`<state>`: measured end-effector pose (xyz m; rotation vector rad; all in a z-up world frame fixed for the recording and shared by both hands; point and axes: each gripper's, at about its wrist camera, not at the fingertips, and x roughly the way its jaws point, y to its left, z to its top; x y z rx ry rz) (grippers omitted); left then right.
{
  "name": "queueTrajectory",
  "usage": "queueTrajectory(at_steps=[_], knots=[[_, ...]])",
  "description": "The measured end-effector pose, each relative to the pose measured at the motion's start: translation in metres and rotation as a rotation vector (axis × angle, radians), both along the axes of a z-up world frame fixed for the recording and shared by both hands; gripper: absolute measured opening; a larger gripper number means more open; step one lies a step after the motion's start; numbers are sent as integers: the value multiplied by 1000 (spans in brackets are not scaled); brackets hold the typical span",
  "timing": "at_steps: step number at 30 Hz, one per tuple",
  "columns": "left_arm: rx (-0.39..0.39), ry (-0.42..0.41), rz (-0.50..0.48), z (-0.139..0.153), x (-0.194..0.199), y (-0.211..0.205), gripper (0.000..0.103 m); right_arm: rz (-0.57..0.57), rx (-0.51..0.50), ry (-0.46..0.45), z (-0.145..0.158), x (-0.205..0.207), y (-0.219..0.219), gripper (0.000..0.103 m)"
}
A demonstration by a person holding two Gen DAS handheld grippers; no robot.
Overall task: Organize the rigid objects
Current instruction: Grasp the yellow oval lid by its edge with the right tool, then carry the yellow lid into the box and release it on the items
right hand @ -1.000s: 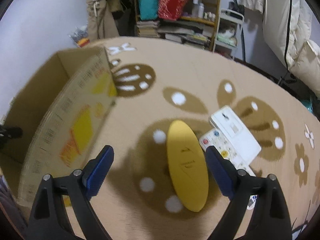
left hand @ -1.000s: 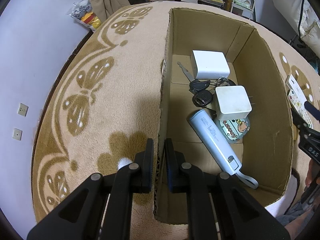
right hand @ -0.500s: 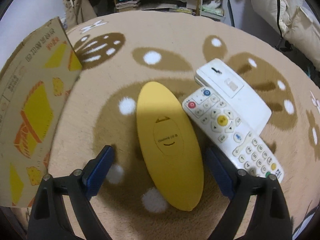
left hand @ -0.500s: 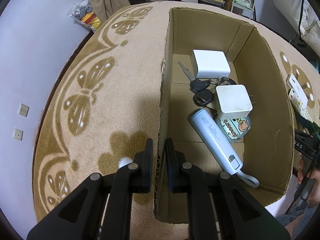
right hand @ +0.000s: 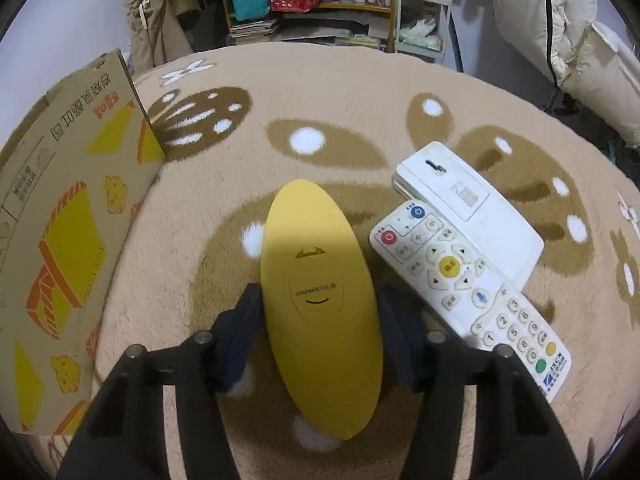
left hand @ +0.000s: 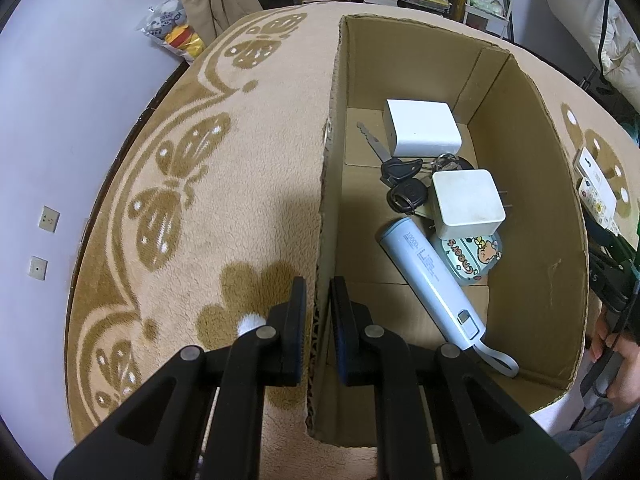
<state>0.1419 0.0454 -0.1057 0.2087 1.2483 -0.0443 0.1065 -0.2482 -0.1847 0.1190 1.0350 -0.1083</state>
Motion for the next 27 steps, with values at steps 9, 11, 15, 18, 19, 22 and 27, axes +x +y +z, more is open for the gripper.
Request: queueTrajectory(at_steps=[9, 11, 15, 18, 19, 22, 27], knots=[[0, 0, 0, 0, 0, 0, 13, 16, 10, -75, 18, -7, 10, 62], [-2, 2, 1, 0, 0, 0, 13, 33, 12, -98, 28, -8, 16, 62], [-5, 3, 3, 1, 0, 0, 13, 62, 29, -136, 49, -5, 27, 62], [-4, 3, 3, 1, 0, 0, 13, 82, 38, -182, 68, -4, 36, 62], [-4, 3, 3, 1, 0, 0, 13, 86, 48, -202, 75, -3, 38, 62], [-4, 3, 3, 1, 0, 0, 13, 101, 76, -240, 91, 1, 43, 62], [-5, 4, 3, 1, 0, 0, 13, 119, 114, -282, 114, 8, 57, 62]])
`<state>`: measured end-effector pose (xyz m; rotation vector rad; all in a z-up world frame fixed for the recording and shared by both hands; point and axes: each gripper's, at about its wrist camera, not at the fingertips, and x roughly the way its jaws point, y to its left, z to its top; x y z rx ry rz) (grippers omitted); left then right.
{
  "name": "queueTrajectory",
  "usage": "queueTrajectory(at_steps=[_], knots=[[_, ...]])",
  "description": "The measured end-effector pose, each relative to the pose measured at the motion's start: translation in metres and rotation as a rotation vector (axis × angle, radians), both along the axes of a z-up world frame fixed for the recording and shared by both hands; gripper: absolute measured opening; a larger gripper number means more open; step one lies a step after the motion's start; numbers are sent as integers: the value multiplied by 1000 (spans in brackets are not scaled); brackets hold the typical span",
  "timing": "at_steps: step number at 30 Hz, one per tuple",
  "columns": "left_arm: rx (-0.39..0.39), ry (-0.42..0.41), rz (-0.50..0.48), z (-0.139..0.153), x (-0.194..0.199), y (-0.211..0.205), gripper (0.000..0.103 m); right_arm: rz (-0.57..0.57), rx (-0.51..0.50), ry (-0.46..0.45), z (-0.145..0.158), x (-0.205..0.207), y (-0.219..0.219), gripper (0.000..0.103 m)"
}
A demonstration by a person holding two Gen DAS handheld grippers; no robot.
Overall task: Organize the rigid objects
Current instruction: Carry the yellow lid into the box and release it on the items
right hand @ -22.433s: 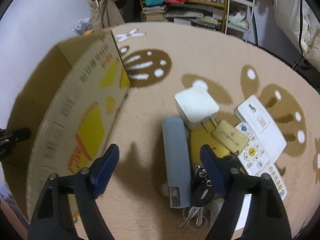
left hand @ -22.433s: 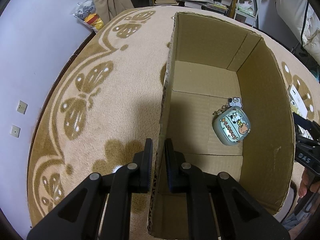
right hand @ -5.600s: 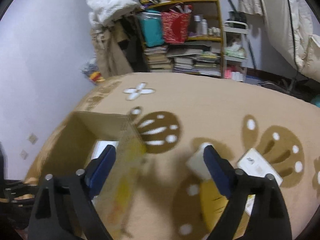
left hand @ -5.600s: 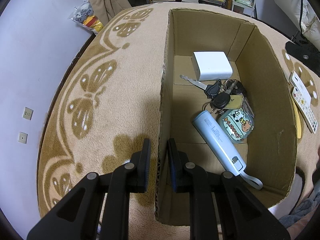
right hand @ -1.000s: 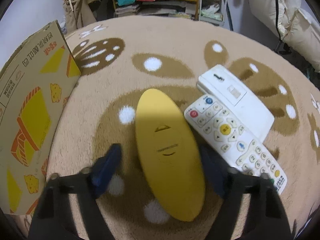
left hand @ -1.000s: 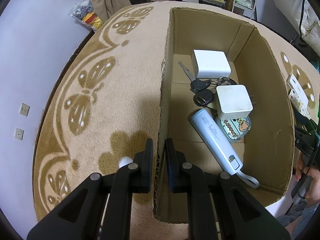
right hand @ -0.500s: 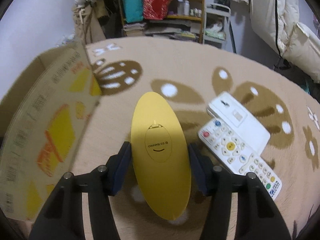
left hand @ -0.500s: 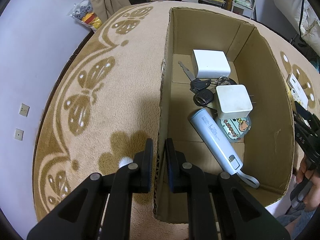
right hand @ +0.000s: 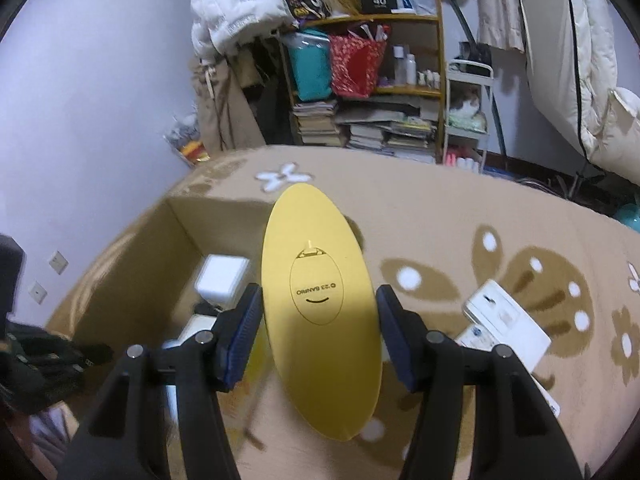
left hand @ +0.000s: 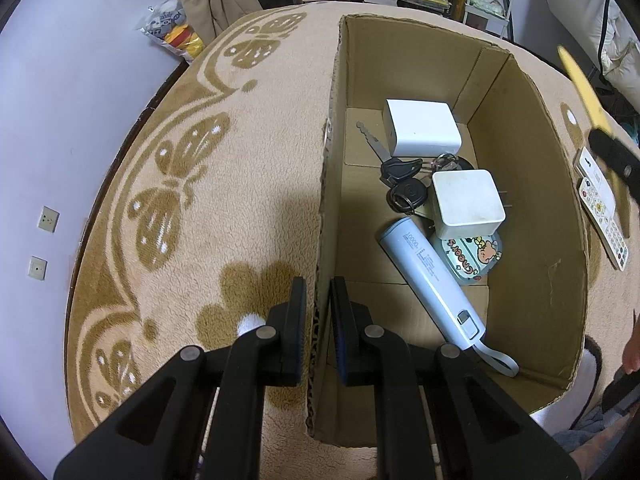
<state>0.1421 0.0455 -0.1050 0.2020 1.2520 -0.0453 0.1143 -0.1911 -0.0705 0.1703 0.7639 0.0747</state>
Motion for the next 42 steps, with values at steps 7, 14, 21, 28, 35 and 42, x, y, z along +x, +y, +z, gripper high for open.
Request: queueTrajectory(at_steps=[7, 14, 21, 28, 35, 42], knots=[[-2, 1, 2, 0, 0, 0, 13, 73, -1, -17, 15, 8, 35, 62], [-16, 2, 12, 0, 1, 2, 13, 137, -31, -1, 14, 13, 67, 62], [-18, 4, 11, 0, 1, 3, 13, 173, -36, 31, 3, 12, 82, 62], [-18, 4, 9, 1, 1, 3, 13, 177, -50, 50, -5, 15, 86, 61], [-20, 4, 11, 1, 1, 3, 13, 189, -55, 78, -12, 18, 89, 41], [-22, 5, 11, 1, 1, 3, 13, 189, -41, 76, -11, 13, 90, 42]])
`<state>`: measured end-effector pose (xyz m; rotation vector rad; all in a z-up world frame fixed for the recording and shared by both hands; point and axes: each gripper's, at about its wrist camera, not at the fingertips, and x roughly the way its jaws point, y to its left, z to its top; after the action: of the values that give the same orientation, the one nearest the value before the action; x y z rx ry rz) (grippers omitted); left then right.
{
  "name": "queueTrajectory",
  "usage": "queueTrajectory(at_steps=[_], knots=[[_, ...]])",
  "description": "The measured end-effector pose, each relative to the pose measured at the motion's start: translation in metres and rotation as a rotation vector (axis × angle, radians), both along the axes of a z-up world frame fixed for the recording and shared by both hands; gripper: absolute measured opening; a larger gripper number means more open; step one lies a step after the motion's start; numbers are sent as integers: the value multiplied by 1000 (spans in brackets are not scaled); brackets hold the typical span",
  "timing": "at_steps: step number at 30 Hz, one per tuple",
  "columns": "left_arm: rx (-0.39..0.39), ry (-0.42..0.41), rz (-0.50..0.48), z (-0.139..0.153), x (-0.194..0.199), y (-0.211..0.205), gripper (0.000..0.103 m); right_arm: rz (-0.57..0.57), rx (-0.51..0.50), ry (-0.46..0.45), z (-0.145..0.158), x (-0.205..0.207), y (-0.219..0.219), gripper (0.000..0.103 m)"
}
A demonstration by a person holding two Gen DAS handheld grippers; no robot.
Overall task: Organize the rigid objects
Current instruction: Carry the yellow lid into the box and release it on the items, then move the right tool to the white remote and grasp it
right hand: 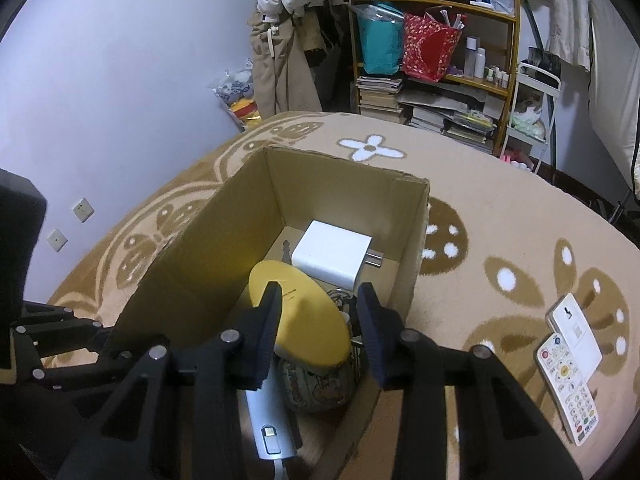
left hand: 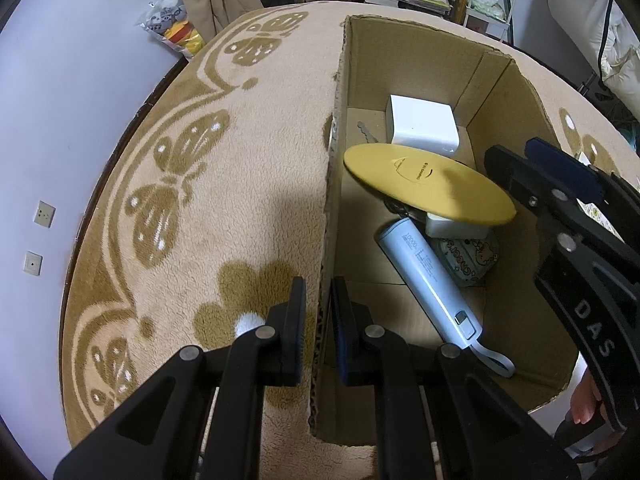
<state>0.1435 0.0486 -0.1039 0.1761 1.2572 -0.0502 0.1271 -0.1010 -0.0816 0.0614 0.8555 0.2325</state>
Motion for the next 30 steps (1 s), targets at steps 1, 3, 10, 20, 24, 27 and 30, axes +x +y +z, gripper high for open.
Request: queueTrajectory(at_steps=[1, 3, 10, 20, 24, 27, 30], knots=[[0, 0, 0, 0, 0, 0, 13, 0, 4, -3, 1, -2, -1, 42], [0, 0, 0, 0, 0, 0, 13, -2, 19, -13, 6, -6, -4, 42], [7, -2, -2, 0, -1, -1, 13, -41, 49, -45, 26, -15, -31, 55], [7, -2, -2, 0, -2, -1, 13, -137, 20, -51, 24, -22, -90, 88], [5, -1, -1, 1, -2, 0, 13, -179, 6, -18, 9, -21, -115, 95], [10, -2, -3, 1, -2, 0, 13, -207, -7, -5, -1, -22, -133, 101], [9, -2, -3, 1, -2, 0, 13, -234, -22, 12, -13, -22, -147, 102]])
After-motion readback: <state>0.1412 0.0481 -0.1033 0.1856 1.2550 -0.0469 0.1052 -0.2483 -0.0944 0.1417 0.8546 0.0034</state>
